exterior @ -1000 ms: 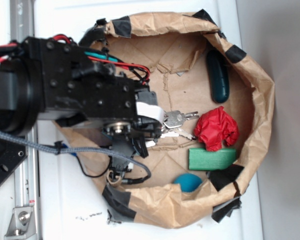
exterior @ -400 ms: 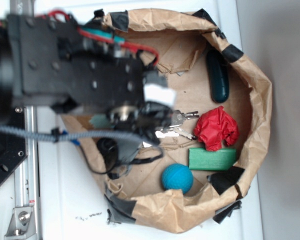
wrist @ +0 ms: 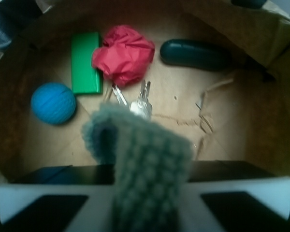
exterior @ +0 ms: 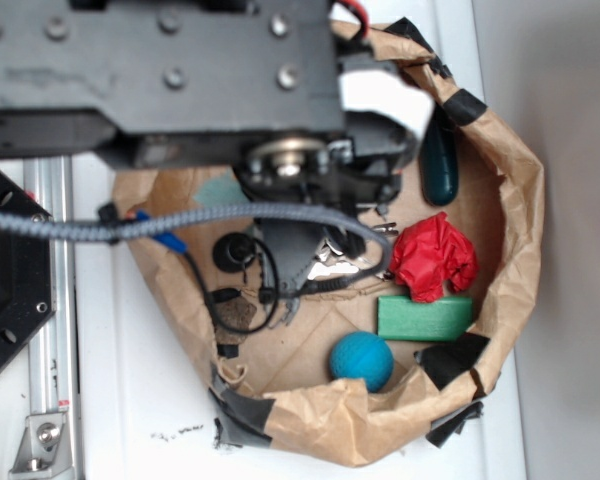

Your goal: Grab the blue cloth.

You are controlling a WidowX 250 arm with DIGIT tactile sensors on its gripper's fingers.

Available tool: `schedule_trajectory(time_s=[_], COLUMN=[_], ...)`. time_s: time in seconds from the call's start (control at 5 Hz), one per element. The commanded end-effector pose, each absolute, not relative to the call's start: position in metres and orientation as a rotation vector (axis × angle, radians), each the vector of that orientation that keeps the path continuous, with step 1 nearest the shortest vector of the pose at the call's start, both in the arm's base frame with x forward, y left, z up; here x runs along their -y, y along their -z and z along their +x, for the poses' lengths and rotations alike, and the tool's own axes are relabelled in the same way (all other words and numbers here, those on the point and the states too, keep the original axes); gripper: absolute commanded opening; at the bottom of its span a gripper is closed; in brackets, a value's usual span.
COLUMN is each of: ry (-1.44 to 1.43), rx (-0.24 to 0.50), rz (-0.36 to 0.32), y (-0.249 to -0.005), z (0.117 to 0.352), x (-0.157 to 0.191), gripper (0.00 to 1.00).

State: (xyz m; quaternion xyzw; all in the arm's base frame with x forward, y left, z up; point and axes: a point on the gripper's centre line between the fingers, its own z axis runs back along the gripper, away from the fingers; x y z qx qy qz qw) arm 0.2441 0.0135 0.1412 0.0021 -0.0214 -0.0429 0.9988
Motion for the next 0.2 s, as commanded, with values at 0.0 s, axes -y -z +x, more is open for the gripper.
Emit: schedule_trajectory(time_s=[0.0], ry=[0.087], rx=[0.069], rz=[0.034], y=[-0.1622], z=[0.2402], x=[-0.0108], gripper=[0.00])
